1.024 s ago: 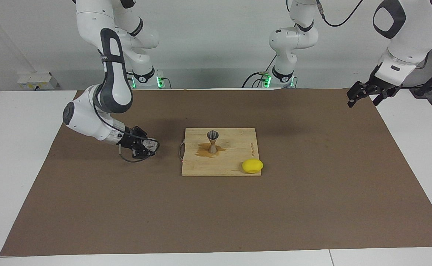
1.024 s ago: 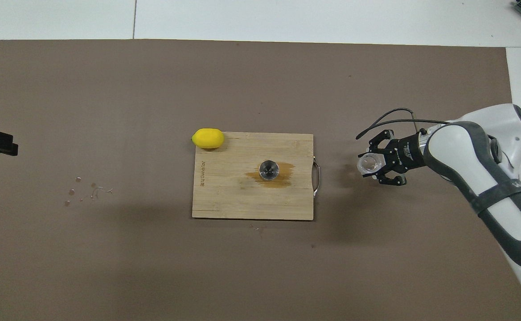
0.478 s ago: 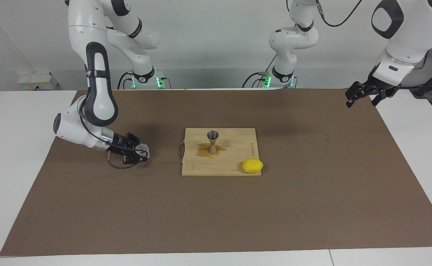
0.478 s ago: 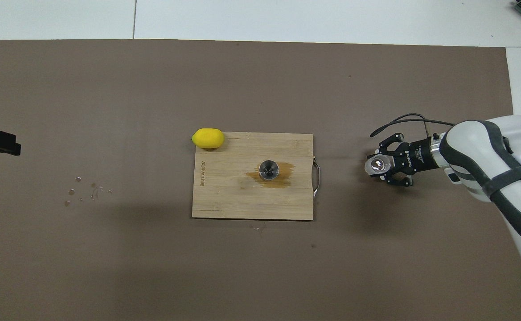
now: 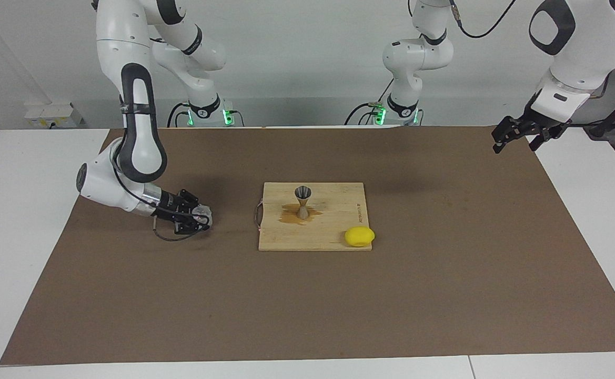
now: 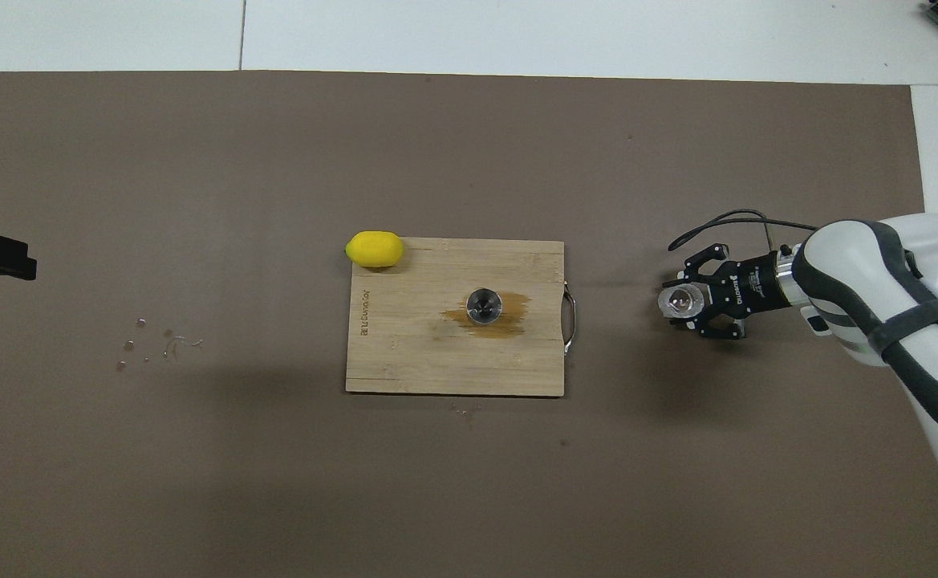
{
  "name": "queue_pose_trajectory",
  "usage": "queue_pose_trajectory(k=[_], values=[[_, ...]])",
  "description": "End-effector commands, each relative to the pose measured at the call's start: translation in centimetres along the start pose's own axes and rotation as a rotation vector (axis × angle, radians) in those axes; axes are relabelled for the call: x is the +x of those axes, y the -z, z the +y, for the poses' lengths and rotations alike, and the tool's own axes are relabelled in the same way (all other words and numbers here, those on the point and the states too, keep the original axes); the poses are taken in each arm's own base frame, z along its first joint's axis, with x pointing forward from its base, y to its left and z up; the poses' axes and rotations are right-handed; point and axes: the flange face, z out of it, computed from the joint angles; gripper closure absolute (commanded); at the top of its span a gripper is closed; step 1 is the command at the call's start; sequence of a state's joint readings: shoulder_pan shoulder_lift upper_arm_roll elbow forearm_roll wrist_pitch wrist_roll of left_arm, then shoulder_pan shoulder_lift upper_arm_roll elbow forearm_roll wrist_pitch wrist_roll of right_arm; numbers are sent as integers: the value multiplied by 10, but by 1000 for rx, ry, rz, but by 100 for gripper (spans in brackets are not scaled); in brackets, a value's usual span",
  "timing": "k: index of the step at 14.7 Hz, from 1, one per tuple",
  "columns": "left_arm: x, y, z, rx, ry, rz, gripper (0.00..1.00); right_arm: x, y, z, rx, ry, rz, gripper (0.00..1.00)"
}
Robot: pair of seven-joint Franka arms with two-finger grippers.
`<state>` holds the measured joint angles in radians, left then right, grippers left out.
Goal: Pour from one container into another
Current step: 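Carry the glass cup back and lower it to its spot, then open the right gripper and release the glass cup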
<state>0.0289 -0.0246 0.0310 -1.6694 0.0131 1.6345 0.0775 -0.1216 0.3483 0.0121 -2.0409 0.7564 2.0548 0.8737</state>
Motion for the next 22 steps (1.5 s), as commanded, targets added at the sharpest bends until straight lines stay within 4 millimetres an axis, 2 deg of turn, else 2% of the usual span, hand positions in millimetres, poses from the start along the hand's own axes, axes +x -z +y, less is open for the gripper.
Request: queue_pose_trajectory(k=[1, 5, 7, 10, 12, 14, 17, 19, 22], values=[[-2, 4, 1, 6, 2, -2, 0, 9, 5, 7, 37, -11, -1, 0], [-4, 5, 2, 6, -3, -2, 0, 32, 28, 13, 74, -53, 10, 0], [-4, 4, 2, 6, -4, -2, 0, 31, 43, 13, 87, 23, 49, 0], [-4, 5, 2, 5, -4, -4, 0, 8, 80, 9, 67, 159, 186, 0], [-4, 5, 2, 5, -4, -4, 0, -8, 94, 8, 7, 258, 296, 0], [-4, 5, 2, 6, -4, -2, 0, -32, 87, 2, -87, 412, 391, 0], [-4, 5, 2, 6, -4, -2, 0, -69, 67, -9, -270, 794, 475, 0], [-4, 5, 2, 6, -4, -2, 0, -85, 69, -11, -312, 895, 509, 0], [-4, 5, 2, 6, -4, -2, 0, -123, 68, -10, -388, 1029, 583, 0]])
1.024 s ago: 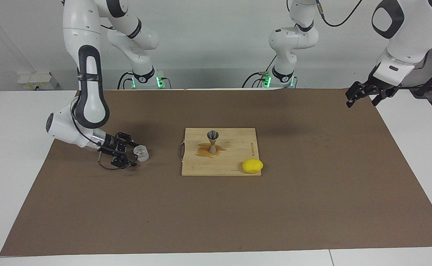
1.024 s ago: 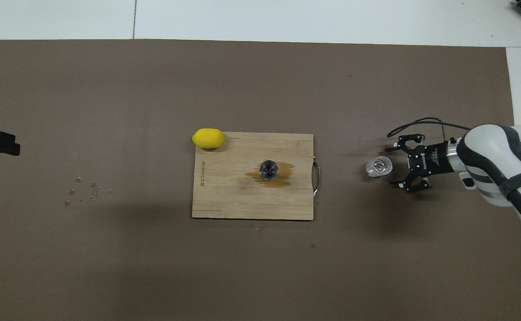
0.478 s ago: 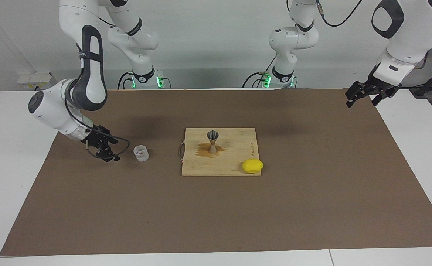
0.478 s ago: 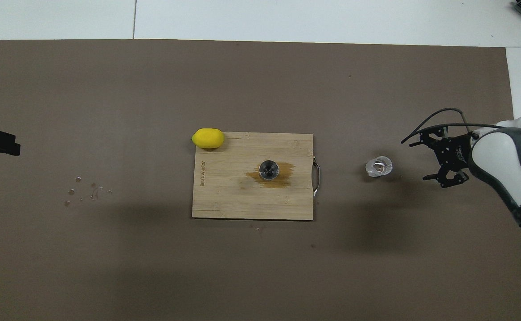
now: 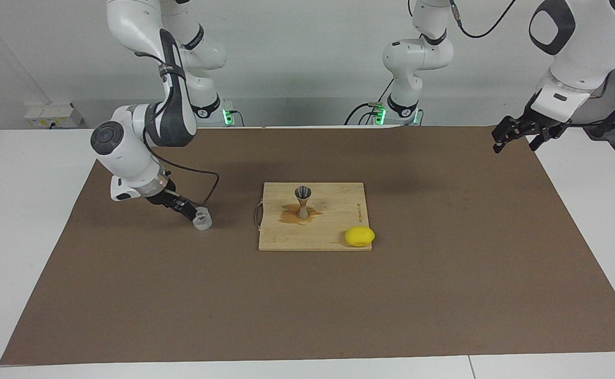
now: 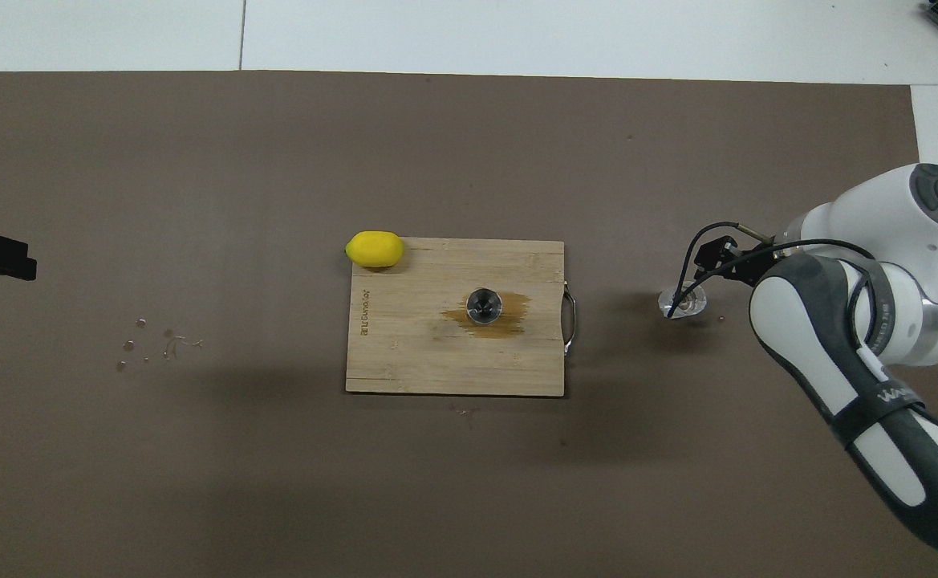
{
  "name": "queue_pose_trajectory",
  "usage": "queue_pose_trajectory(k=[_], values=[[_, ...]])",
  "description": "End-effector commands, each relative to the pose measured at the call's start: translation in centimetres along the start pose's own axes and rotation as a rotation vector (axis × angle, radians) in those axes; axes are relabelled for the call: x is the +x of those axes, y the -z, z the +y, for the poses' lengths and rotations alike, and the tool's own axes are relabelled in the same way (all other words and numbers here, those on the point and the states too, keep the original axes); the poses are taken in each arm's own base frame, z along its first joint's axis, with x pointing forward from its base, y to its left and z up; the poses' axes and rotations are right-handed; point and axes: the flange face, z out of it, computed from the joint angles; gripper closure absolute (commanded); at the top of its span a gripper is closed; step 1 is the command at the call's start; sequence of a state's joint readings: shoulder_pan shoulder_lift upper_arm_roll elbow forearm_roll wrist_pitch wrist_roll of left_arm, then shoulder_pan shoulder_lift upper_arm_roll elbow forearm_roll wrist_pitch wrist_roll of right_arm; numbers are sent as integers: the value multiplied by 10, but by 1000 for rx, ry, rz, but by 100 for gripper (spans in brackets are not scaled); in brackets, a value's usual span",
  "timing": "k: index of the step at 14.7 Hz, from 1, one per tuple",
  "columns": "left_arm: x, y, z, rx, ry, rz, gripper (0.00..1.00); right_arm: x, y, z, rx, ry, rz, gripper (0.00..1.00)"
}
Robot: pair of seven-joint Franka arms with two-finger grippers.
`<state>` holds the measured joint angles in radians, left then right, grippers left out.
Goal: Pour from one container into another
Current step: 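Open the right gripper and release the glass cup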
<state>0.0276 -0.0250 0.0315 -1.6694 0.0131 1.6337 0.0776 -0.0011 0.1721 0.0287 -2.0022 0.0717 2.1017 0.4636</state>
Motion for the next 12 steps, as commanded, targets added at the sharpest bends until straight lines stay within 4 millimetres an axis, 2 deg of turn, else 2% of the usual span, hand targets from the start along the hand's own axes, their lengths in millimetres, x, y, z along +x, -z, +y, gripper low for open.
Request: queue_pose_trajectory(k=[1, 5, 9, 12], values=[[-4, 5, 1, 6, -3, -2, 0, -20, 30, -14, -65, 134, 63, 0], [-4, 5, 1, 6, -3, -2, 0, -43, 108, -11, -63, 187, 126, 0], [-4, 5, 1, 5, -3, -4, 0, -39, 188, -12, -60, 225, 141, 0], [-4, 5, 1, 5, -3, -4, 0, -41, 224, -13, -56, 264, 161, 0]])
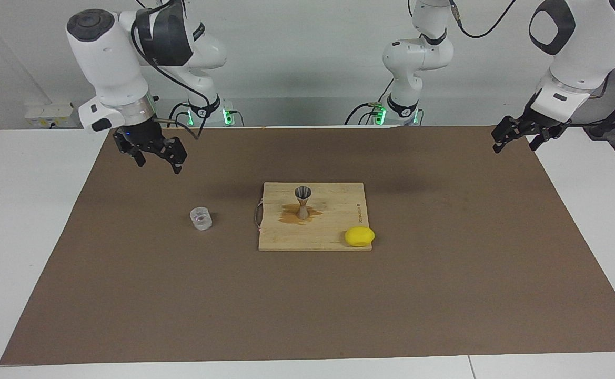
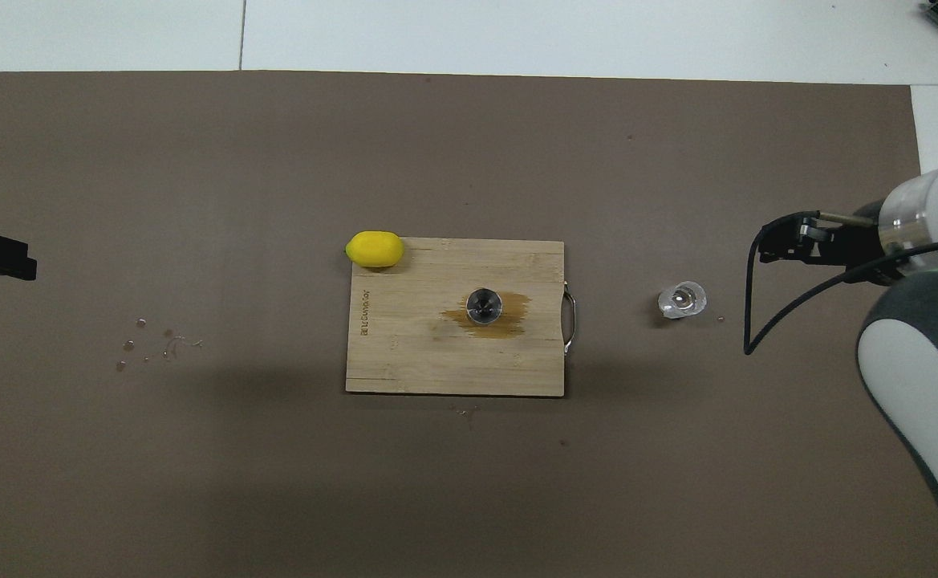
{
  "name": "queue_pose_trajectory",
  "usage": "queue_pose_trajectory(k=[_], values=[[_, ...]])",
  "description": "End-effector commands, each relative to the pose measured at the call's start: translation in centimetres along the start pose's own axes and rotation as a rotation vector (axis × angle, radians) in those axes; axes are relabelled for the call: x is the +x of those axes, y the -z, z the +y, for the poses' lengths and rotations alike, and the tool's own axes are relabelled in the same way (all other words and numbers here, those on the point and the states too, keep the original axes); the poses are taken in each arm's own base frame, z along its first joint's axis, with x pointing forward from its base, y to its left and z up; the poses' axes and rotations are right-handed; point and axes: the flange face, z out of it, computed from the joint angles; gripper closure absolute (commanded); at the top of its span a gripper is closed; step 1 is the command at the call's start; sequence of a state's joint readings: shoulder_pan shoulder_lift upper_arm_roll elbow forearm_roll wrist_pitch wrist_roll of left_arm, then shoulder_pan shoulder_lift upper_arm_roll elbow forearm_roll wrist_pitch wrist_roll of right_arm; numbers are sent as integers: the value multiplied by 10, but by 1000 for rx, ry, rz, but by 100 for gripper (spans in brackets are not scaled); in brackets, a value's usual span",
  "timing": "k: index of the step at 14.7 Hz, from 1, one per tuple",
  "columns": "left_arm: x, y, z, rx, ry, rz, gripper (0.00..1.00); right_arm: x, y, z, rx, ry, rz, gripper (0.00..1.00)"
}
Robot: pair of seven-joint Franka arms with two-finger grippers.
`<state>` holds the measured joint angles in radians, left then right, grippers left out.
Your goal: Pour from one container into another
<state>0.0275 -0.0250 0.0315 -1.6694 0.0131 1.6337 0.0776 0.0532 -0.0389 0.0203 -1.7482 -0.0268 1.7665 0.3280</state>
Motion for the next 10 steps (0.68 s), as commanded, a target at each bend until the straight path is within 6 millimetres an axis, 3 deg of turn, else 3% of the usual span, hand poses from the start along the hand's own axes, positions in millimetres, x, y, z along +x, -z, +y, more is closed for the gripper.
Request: queue_pose_trajectory(k=[1, 3, 10], values=[[-4, 5, 1, 6, -3, -2, 0, 13, 23, 1, -19, 44, 8, 0], [-4, 5, 1, 6, -3, -2, 0, 13, 35, 7, -23, 56, -4, 0], [-4, 5, 1, 6, -3, -2, 0, 0, 30, 11, -23, 125, -73, 0]])
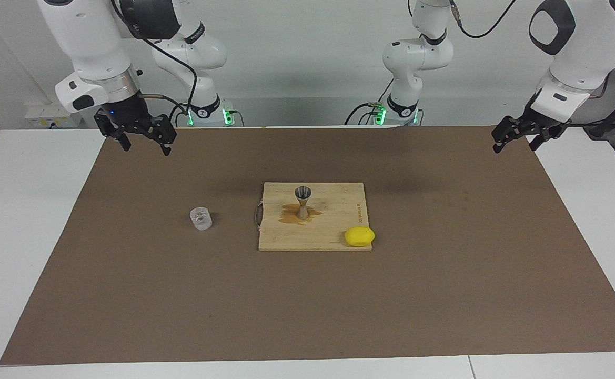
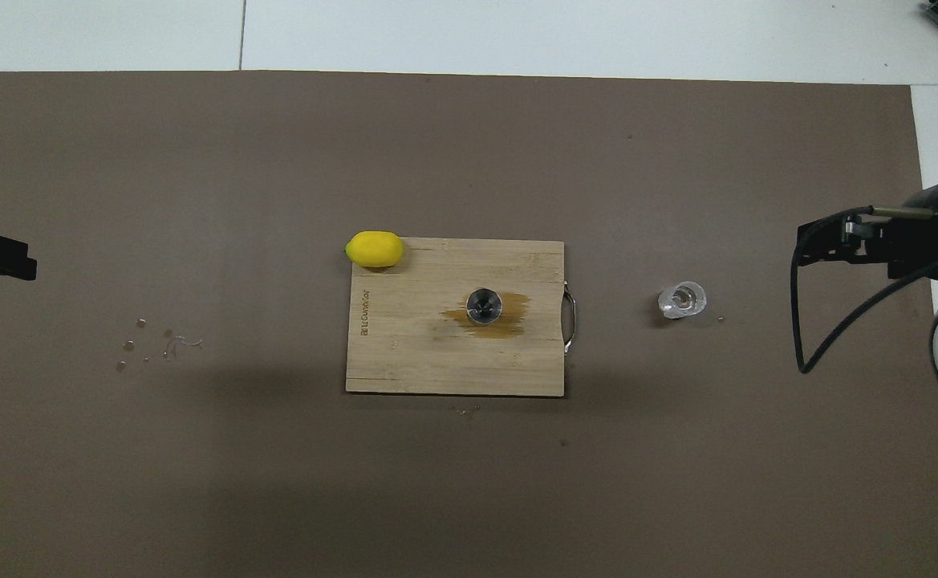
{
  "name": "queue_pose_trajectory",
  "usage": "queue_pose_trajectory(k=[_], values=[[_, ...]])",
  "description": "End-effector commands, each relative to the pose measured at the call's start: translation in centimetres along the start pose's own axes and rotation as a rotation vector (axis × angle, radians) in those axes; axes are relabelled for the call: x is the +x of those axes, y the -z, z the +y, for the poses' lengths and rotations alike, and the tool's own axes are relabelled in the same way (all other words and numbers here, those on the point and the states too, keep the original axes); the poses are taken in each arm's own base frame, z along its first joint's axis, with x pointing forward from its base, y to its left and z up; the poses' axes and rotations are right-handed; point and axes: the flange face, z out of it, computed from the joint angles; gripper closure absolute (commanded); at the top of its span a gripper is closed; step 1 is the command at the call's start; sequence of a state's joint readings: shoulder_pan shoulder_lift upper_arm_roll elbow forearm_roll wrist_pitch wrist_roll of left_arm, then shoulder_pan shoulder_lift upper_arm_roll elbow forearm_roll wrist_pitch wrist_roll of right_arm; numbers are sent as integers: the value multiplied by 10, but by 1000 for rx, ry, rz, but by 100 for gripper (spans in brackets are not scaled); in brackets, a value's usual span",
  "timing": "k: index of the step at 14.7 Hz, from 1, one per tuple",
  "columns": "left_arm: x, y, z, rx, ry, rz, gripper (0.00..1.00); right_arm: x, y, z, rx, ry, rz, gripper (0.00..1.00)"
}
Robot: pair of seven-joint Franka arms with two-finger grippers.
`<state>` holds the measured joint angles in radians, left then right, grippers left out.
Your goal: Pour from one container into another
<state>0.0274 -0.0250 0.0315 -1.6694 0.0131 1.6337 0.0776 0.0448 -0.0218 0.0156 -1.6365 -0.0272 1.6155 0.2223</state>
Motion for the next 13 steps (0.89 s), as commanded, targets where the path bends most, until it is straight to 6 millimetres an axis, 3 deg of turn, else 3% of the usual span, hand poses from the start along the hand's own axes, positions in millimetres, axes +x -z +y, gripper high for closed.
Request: queue_pose_trajectory(k=[1, 13], values=[[-4, 5, 1, 6, -3, -3, 0, -1, 0, -1, -8, 44, -22, 0], [-4, 5, 1, 6, -3, -3, 0, -11, -10, -3, -15, 51, -38, 0]])
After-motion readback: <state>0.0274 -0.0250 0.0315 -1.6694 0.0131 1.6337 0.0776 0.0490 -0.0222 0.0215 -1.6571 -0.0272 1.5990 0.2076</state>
